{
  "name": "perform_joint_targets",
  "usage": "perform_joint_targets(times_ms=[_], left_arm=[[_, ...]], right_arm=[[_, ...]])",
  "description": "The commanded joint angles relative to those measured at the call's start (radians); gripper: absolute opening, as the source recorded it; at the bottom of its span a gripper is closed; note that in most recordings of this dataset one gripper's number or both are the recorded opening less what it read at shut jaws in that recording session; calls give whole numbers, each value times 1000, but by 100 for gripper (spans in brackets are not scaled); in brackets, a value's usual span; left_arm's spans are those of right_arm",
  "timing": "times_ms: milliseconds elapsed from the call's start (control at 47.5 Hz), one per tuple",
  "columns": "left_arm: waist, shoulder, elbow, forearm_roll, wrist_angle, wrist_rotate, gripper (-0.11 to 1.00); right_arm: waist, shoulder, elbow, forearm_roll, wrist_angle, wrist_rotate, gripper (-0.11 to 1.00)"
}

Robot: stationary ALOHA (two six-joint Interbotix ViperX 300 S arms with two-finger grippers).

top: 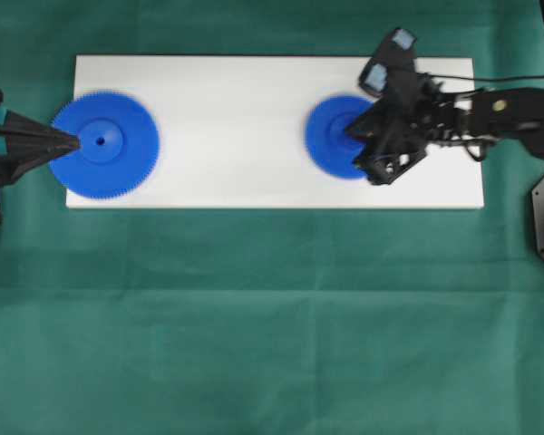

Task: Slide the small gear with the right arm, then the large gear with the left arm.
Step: 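Slide the right gear back rightward to its starting spot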

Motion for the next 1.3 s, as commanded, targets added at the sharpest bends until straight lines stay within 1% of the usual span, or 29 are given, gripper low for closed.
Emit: perform_joint_targets(times_ms=[0, 126, 253, 316, 421, 589, 716, 758, 842, 968, 1073, 1242, 1284], left_arm=[[2, 12, -26, -2, -6, 2, 0], [2, 23, -35, -2, -6, 2, 0], [2, 38, -41, -2, -6, 2, 0], [2, 48, -46, 0, -6, 2, 0], [2, 64, -54, -2, -6, 5, 0], [2, 81, -61, -2, -6, 8, 0], [2, 83, -63, -2, -6, 8, 0], [2, 83, -63, -2, -6, 8, 0], [2, 83, -61, -2, -6, 6, 0], [2, 83, -61, -2, -6, 6, 0], [2, 83, -63, -2, -5, 5, 0], [3, 83, -63, -2, -5, 6, 0], [3, 83, -63, 0, -3, 6, 0]], right_arm=[[-8, -12, 100, 5, 69, 21, 50], [-15, -58, 147, 5, 104, 51, 50], [-32, -100, 190, 5, 172, 112, 50], [-40, -124, 213, -3, 206, 146, 50], [-43, -163, 236, -34, 242, 202, 50], [-43, -216, 256, -101, 302, 310, 50], [-43, -238, 262, -147, 348, 374, 50], [-43, -241, 259, -163, 348, 387, 50], [-43, -241, 256, -178, 348, 399, 50], [-43, -241, 247, -187, 344, 399, 50], [-41, -250, 238, -206, 325, 399, 50], [-31, -314, 216, -252, 307, 399, 50], [-31, -347, 209, -270, 308, 397, 50]])
